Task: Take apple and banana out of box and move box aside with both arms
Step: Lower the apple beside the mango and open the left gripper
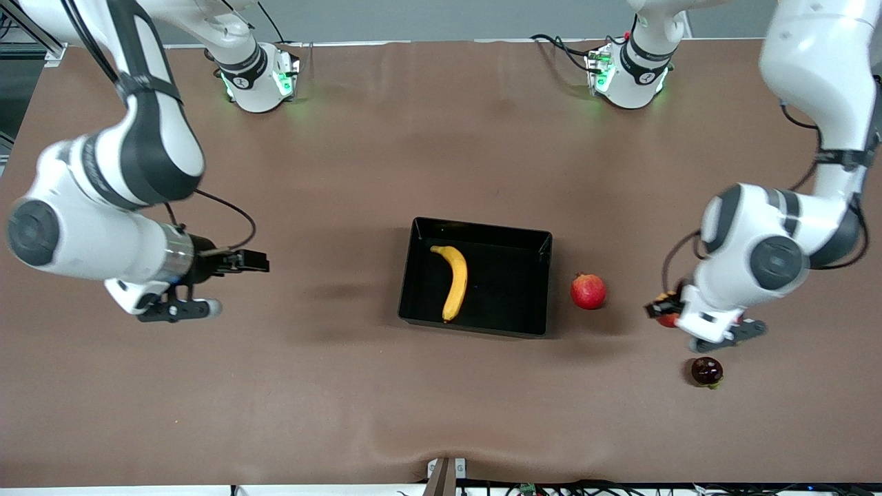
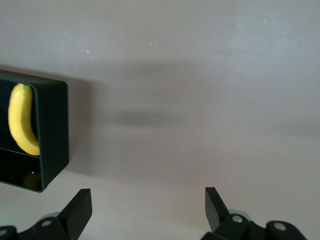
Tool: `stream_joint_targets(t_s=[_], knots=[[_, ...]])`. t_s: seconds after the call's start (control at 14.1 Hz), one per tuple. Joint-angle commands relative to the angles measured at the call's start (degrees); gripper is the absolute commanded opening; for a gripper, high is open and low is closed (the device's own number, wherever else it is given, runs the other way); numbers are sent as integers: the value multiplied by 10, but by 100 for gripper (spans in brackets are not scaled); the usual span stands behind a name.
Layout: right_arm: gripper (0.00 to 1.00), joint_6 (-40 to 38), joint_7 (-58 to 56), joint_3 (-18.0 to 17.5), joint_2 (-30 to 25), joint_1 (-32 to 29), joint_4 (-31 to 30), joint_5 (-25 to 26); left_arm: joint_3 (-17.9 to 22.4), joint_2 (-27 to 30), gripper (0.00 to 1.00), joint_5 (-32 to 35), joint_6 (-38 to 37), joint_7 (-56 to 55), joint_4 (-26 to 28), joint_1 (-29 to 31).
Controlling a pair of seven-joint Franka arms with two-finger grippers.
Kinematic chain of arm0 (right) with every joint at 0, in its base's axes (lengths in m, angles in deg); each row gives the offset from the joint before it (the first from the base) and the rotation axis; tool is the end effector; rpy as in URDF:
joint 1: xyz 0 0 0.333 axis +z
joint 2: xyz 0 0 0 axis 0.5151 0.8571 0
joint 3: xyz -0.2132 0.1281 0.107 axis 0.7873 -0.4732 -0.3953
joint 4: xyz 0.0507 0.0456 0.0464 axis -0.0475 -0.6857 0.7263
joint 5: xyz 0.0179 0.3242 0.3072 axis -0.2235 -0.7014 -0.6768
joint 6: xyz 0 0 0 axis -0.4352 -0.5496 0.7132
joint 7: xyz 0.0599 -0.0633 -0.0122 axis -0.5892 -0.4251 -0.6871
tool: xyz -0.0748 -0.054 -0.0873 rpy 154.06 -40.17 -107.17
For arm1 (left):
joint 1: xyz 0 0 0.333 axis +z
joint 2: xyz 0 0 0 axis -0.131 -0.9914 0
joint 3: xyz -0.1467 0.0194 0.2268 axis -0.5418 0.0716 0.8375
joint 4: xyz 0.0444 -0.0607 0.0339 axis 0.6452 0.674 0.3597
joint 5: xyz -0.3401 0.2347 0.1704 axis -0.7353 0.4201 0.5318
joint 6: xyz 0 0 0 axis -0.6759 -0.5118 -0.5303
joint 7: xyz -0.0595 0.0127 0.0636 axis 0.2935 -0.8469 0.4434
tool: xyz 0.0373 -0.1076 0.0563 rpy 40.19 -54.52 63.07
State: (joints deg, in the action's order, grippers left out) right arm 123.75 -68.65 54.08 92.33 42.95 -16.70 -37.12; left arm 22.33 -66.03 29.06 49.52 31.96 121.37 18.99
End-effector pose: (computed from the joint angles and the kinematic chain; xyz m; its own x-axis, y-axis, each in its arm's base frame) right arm 0.6848 0.1517 0.3523 0.9792 0.0598 -0.1939 0.0220 -0.9812 -0.1917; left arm 0.7009 -0.0589 0.2134 0.9604 0.2774 -0.0269 0.2750 -0.9589 -0.0706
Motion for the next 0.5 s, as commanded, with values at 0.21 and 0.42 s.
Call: stream_joint_targets(t_s=[0.21, 0.42], knots=[[100, 26, -2, 6, 49, 4, 16, -8, -6, -54, 0, 13, 81, 29, 28, 40], [100, 37, 1, 6, 52, 11, 16, 6, -6, -58, 0, 13, 111, 29, 52, 48]])
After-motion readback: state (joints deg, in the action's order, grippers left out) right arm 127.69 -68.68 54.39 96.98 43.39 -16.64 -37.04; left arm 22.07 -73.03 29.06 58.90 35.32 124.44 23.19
